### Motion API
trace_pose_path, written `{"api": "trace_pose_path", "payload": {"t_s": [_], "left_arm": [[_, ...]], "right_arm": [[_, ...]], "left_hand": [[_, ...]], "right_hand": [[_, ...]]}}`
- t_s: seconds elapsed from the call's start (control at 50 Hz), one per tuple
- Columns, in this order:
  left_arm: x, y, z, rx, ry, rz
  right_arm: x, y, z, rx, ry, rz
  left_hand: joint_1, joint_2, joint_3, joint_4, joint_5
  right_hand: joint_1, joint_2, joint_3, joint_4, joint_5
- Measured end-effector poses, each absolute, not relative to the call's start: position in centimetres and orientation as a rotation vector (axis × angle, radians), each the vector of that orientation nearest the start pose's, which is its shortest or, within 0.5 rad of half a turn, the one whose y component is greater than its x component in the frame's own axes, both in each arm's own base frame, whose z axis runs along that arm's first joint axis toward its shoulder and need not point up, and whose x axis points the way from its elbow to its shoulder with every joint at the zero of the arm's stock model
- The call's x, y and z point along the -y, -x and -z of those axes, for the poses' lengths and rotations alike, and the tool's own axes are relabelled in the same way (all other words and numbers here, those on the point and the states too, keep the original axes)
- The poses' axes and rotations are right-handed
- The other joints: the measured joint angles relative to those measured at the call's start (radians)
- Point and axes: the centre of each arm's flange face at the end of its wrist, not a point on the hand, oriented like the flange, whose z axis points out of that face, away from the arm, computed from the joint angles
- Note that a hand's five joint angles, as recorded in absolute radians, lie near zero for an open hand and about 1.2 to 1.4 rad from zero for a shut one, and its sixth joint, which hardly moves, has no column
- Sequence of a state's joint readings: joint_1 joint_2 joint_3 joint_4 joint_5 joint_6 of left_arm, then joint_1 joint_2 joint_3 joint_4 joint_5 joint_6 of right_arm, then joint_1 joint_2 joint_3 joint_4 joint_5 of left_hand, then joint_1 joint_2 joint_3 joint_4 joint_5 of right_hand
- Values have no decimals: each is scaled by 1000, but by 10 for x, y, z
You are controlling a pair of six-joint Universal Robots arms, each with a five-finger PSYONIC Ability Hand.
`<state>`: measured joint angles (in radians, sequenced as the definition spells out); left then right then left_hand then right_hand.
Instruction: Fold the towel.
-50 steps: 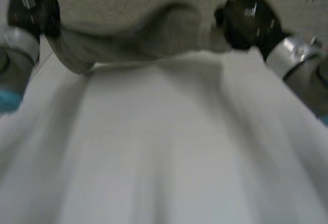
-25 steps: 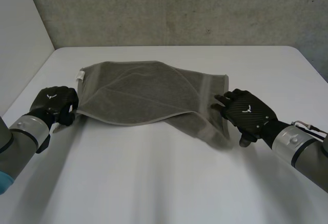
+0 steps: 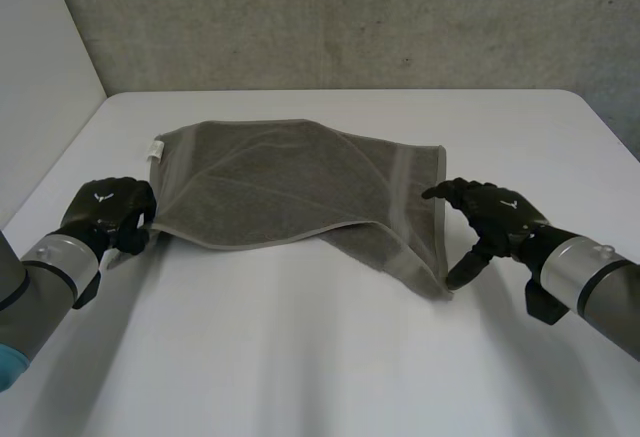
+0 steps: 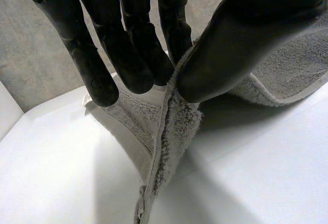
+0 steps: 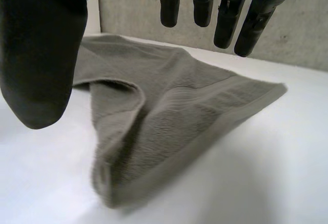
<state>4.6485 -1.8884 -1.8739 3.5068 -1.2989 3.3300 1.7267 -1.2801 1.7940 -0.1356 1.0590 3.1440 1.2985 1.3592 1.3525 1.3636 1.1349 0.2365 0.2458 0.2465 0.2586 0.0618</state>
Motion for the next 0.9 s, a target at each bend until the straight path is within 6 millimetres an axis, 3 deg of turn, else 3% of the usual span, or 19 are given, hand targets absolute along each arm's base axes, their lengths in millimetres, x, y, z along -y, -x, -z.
{"api": "trace_pose_path", "payload": {"t_s": [0.2,0.34,0.44,0.6,0.7,0.82,0.9], "left_arm": [[301,175,-152,-2535,-593,1999],[301,175,-154,-2529,-594,2004],[302,175,-155,-2521,-593,2012],[301,175,-155,-2521,-594,2012],[301,175,-155,-2522,-593,2011],[301,174,-155,-2523,-593,2010],[301,174,-157,-2519,-597,2012]], "right_arm": [[269,-231,-137,-2230,500,1315],[270,-231,-123,-2268,499,1288],[272,-231,-118,-2283,493,1296],[269,-234,-114,-2283,497,1296],[266,-237,-112,-2277,503,1282],[266,-237,-119,-2260,501,1305],[270,-234,-139,-2215,511,1380]], "left_hand": [[0,0,0,0,0],[0,0,0,0,0],[0,0,0,0,0],[0,0,0,0,0],[0,0,0,0,0],[0,0,0,0,0],[0,0,0,0,0]], "right_hand": [[94,81,81,67,105],[162,134,149,145,180],[416,411,401,388,415],[760,751,747,728,750],[1083,1071,1061,1046,1079],[1100,1083,1097,1083,1107],[1100,1083,1097,1084,1107]]}}
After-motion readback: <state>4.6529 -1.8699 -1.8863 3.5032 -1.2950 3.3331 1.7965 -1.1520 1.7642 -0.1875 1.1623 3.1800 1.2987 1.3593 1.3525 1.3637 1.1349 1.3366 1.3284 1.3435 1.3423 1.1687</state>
